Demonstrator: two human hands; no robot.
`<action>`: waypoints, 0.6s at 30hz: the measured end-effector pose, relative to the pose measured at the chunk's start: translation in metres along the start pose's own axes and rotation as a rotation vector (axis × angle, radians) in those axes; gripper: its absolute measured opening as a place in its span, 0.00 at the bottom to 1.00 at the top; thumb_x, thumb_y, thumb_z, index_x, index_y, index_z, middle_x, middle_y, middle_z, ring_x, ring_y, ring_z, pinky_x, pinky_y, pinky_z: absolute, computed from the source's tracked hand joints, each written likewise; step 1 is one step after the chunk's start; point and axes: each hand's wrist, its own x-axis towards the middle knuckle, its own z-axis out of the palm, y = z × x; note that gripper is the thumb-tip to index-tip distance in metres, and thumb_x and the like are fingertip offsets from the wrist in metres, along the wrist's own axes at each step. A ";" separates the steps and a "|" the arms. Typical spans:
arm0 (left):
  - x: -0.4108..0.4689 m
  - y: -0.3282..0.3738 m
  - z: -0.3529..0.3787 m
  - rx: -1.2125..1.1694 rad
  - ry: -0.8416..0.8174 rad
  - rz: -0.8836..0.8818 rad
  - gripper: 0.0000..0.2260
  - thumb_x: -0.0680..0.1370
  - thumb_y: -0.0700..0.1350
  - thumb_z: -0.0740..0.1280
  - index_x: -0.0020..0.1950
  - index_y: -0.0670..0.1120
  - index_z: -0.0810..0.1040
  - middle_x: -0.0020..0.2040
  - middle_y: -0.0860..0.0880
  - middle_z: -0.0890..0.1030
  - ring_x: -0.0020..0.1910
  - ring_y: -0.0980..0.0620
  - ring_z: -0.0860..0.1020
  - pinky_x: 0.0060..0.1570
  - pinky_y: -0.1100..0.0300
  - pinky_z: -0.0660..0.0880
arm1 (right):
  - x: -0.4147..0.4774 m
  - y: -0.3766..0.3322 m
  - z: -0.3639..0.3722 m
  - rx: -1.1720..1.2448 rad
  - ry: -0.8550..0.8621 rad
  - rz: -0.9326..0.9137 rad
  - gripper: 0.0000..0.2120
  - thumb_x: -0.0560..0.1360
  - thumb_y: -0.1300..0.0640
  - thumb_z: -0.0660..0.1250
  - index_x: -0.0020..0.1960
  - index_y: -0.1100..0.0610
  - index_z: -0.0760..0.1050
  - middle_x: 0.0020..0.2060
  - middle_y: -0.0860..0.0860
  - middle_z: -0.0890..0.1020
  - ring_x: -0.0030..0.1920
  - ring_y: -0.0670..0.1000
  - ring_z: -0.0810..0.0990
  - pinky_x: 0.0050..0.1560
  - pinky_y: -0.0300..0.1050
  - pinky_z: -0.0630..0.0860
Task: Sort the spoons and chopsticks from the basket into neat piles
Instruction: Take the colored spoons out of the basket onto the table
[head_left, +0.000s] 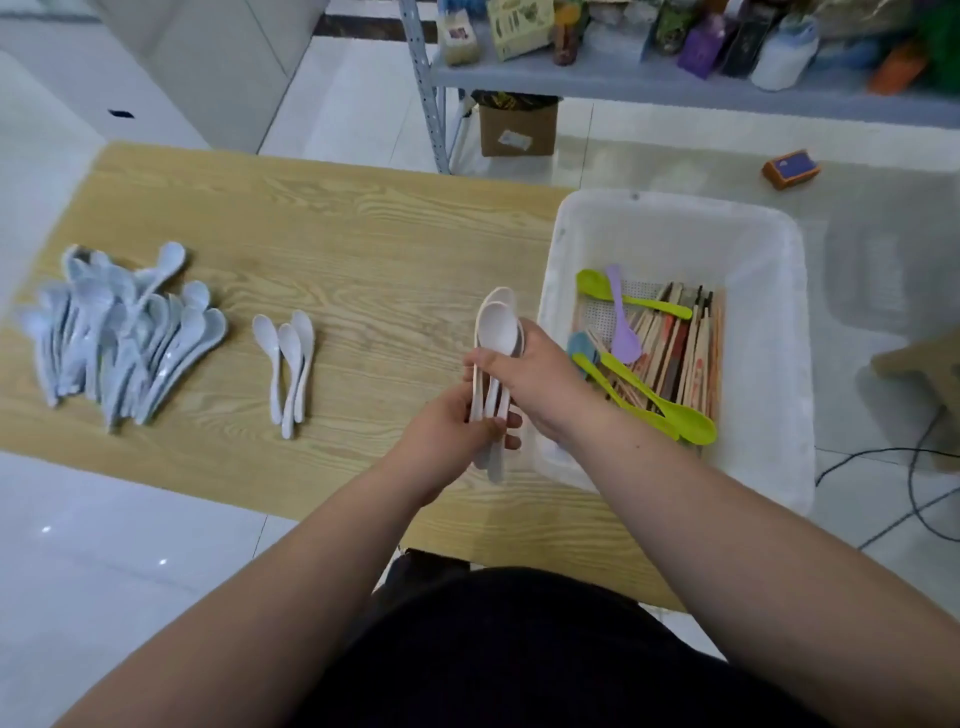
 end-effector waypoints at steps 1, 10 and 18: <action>0.000 -0.005 -0.015 0.003 0.007 -0.009 0.11 0.81 0.34 0.63 0.56 0.48 0.77 0.50 0.46 0.85 0.46 0.48 0.86 0.45 0.52 0.81 | 0.005 0.001 0.016 0.036 -0.007 0.026 0.15 0.73 0.57 0.73 0.57 0.53 0.74 0.42 0.54 0.87 0.44 0.55 0.87 0.48 0.56 0.83; 0.019 -0.072 -0.155 0.163 0.140 -0.122 0.11 0.78 0.47 0.70 0.59 0.49 0.77 0.53 0.52 0.82 0.50 0.54 0.81 0.46 0.59 0.77 | 0.064 0.022 0.150 0.077 0.023 0.227 0.10 0.77 0.66 0.69 0.54 0.56 0.72 0.42 0.56 0.83 0.42 0.53 0.85 0.50 0.58 0.81; 0.048 -0.118 -0.274 0.345 0.395 -0.124 0.24 0.76 0.45 0.70 0.71 0.49 0.70 0.62 0.49 0.74 0.49 0.54 0.78 0.38 0.62 0.72 | 0.132 0.033 0.228 -0.095 0.108 0.353 0.15 0.77 0.66 0.66 0.62 0.57 0.70 0.49 0.57 0.81 0.44 0.55 0.85 0.55 0.61 0.82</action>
